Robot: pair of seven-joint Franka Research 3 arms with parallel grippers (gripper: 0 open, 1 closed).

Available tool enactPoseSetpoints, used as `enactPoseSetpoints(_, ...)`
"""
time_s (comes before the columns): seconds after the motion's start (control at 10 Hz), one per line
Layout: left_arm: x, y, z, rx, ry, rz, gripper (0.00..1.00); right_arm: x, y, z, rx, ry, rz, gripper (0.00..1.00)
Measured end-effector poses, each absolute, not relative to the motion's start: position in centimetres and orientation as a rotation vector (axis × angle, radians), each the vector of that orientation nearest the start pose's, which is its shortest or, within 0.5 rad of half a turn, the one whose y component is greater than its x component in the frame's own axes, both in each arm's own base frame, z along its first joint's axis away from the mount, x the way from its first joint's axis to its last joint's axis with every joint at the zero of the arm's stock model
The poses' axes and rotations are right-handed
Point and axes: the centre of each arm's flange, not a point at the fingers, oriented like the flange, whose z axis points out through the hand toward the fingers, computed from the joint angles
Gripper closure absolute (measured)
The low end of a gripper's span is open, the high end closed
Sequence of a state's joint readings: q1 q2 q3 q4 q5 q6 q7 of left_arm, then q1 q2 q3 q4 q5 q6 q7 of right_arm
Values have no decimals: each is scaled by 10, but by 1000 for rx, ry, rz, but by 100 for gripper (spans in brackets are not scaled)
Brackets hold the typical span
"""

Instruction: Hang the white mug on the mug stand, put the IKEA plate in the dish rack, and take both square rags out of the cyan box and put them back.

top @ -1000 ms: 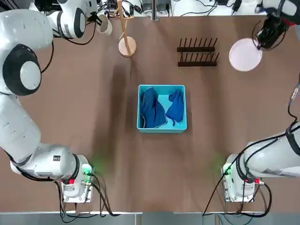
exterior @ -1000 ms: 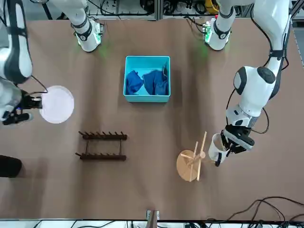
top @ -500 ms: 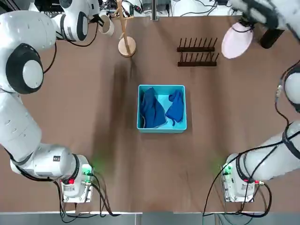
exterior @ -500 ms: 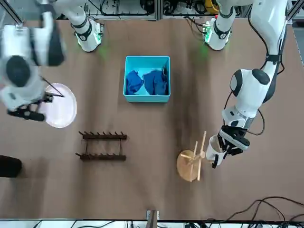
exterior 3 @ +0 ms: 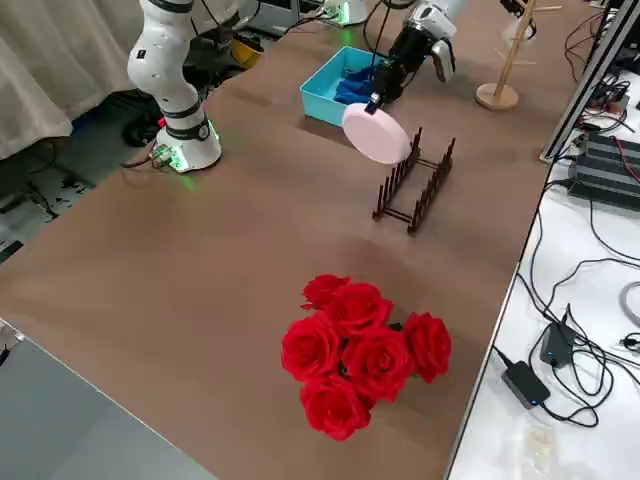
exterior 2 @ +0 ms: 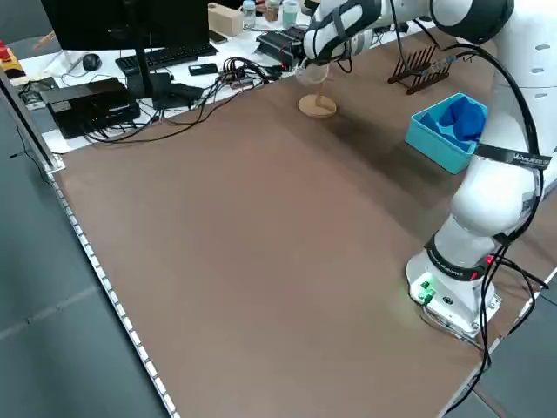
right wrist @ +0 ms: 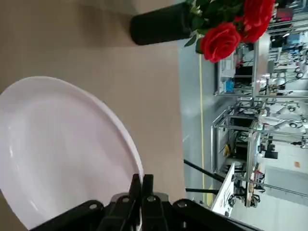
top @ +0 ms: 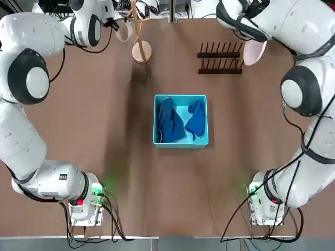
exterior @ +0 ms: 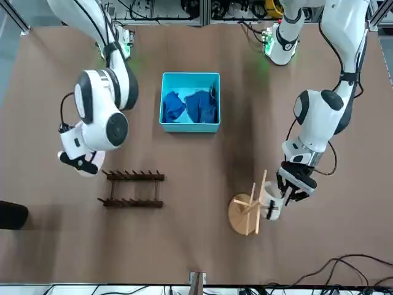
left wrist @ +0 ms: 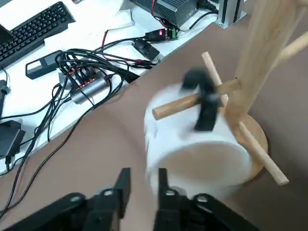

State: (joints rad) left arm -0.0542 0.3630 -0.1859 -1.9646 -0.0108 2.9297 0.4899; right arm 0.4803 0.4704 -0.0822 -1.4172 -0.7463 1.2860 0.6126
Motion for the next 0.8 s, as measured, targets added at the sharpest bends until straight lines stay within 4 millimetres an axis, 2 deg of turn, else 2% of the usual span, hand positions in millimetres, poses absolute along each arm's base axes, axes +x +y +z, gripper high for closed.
enactPoseSetpoints(0.2, 642, -146, 361, -2810, 1004, -946, 32, 625, 172, 442, 2122, -235, -76, 97)
enactPoseSetpoints(0.4, 642, -143, 364, -2811, 1000, -942, 3, 638, 178, 437, 2125, -238, -42, 97)
enactPoseSetpoints(0.6, 633, -138, 371, -2849, 1014, -811, 0, 644, 187, 422, 2128, -240, -7, 97)
enactPoseSetpoints(0.7, 623, -134, 381, -2885, 1030, -671, 0, 645, 192, 414, 2126, -243, 3, 97)
enactPoseSetpoints(0.8, 612, -131, 399, -2908, 1043, -550, 0, 646, 197, 404, 2121, -244, 12, 97)
